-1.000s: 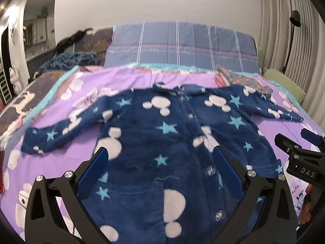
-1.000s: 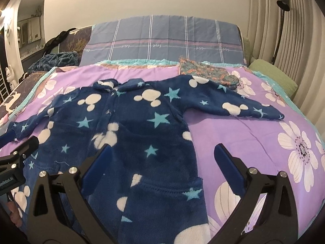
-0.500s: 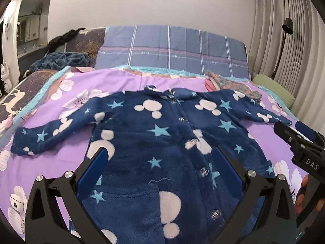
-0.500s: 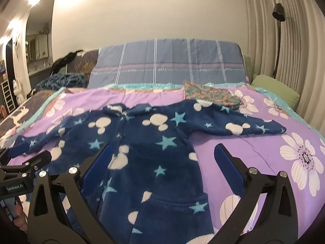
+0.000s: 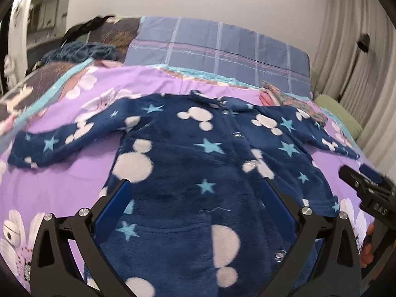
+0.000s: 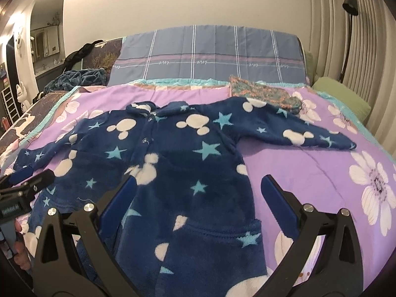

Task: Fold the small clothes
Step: 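Grasp the pajama sleeve cuff with the left gripper and lift it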

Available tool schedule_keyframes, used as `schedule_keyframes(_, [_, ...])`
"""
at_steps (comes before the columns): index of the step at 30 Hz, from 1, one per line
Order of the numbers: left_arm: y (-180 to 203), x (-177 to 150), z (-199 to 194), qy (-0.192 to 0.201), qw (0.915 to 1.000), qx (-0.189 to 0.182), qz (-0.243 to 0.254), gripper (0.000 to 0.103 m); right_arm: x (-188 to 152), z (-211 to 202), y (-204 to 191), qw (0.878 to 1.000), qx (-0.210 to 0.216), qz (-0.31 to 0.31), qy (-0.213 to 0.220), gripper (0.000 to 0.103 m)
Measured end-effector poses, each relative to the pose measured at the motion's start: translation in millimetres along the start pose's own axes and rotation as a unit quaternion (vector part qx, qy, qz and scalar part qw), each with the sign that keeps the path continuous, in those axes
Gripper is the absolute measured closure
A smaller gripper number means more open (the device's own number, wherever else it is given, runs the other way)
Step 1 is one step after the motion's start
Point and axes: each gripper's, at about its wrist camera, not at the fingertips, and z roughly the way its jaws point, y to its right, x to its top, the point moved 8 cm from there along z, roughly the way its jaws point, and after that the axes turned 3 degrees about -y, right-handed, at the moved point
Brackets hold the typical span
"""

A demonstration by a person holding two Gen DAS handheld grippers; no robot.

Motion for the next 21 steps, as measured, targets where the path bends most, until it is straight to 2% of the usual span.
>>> schedule_keyframes(4, [-53,0,3,0.007,0.9982,0.024,-0.055,0.001,-6,7,3,0.999,0.033,0.022,-0.026,0.002])
schedule_keyframes(6, [-82,-2,3,0.008,0.9959,0.035,-0.083,0.007,-9,13,5,0.998,0.041,0.027,-0.035,0.002])
schedule_keyframes(8, [-110,-5,4,0.006,0.9927,0.040,-0.113,0.024,-13,18,8,0.998,0.034,0.031,-0.044,0.002])
schedule_keyframes(9, [-125,-7,5,0.003,0.9905,0.041,-0.131,0.028,-15,21,9,0.998,0.033,0.034,-0.049,0.002])
schedule_keyframes(11, [-157,-12,7,-0.005,0.9825,0.034,-0.183,0.036,-18,24,10,0.997,0.034,0.036,-0.055,0.002])
schedule_keyframes(14, [-205,-16,9,0.000,0.9664,0.039,-0.254,0.038,-19,27,8,0.997,0.031,0.030,-0.059,0.002])
schedule_keyframes(16, [-237,-16,8,0.007,0.9580,0.074,-0.277,0.038,-20,29,7,0.997,0.027,0.024,-0.061,0.002])
schedule_keyframes(18, [-265,-15,12,0.008,0.9499,0.091,-0.299,0.038,-21,30,7,0.997,0.026,0.021,-0.063,0.002])
schedule_keyframes(19, [-284,-18,14,0.003,0.9405,0.104,-0.323,0.038,-21,31,7,0.997,0.026,0.020,-0.064,0.002])
schedule_keyframes(21, [-312,-21,18,0.003,0.9275,0.124,-0.353,0.038,-21,31,8,0.997,0.026,0.021,-0.066,0.002])
